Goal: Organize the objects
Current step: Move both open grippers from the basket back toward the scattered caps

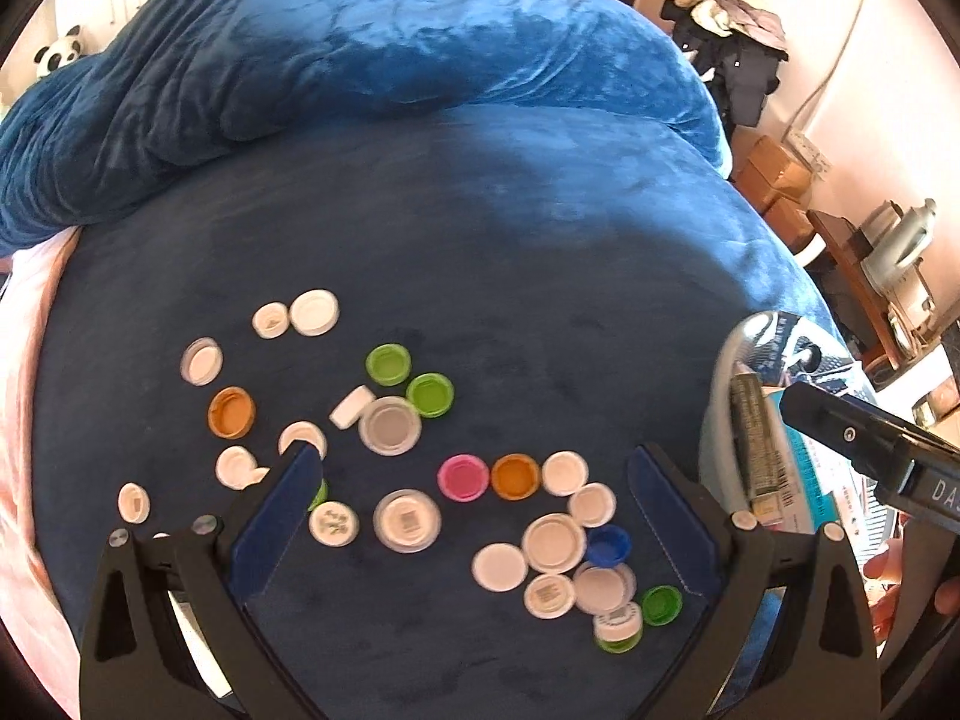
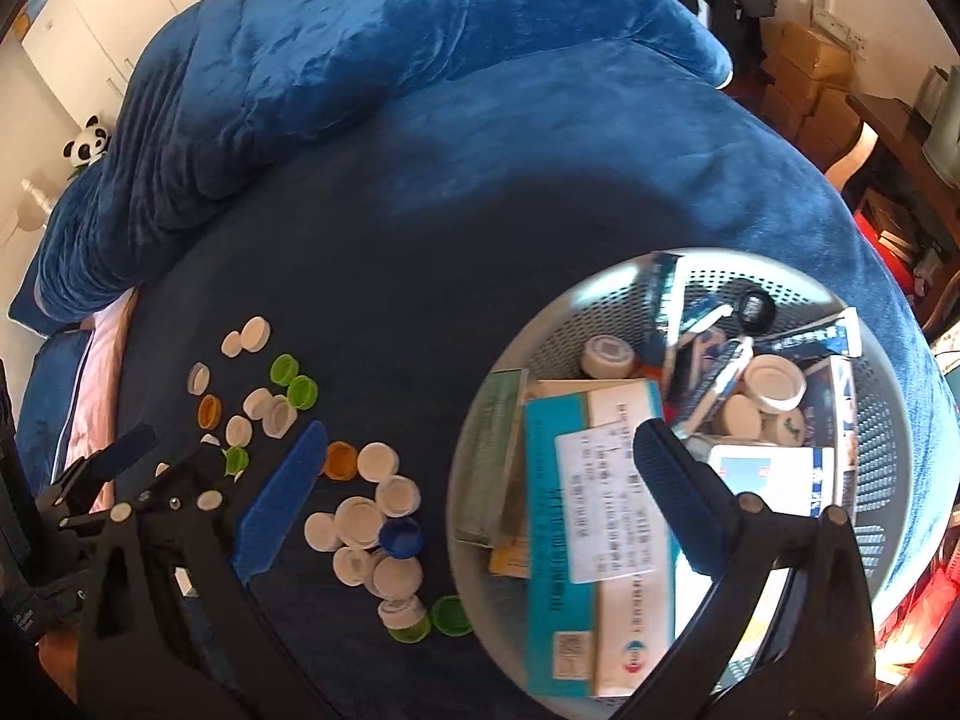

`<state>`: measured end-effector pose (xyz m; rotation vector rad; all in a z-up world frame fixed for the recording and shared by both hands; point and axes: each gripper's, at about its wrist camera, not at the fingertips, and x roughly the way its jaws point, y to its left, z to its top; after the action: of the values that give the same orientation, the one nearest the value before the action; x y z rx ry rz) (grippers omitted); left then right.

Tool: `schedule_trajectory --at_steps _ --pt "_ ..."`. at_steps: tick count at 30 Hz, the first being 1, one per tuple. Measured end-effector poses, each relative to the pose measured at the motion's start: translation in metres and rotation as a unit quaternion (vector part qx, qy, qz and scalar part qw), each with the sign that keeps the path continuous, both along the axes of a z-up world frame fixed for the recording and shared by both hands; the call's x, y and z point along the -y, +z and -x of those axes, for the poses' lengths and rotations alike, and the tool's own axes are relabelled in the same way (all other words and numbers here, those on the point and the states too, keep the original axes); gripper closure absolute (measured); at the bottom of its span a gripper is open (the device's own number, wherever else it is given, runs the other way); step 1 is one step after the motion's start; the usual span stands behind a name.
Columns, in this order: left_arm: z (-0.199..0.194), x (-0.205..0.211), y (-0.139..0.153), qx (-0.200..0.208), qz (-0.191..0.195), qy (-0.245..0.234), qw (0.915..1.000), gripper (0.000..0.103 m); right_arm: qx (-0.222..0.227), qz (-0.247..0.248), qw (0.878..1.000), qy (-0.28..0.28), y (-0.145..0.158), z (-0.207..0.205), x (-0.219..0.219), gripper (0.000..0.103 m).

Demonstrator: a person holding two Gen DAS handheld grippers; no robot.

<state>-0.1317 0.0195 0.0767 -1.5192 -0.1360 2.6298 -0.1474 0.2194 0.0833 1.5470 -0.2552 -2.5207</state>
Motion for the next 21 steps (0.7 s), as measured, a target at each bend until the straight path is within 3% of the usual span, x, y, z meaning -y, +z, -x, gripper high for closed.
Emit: schedule_trajectory --at_steps 14,21 --pt "-0.020 0.084 -0.023 0.006 0.002 0.074 0.9973 0.001 0.013 0.031 0.997 0.068 -0.020 -0.006 0.066 0.000" --pt "-0.034 0.132 -0.033 0.016 -0.002 0.115 0.9933 0.001 0.021 0.011 0.993 0.116 -0.028 -0.008 0.100 0.000"
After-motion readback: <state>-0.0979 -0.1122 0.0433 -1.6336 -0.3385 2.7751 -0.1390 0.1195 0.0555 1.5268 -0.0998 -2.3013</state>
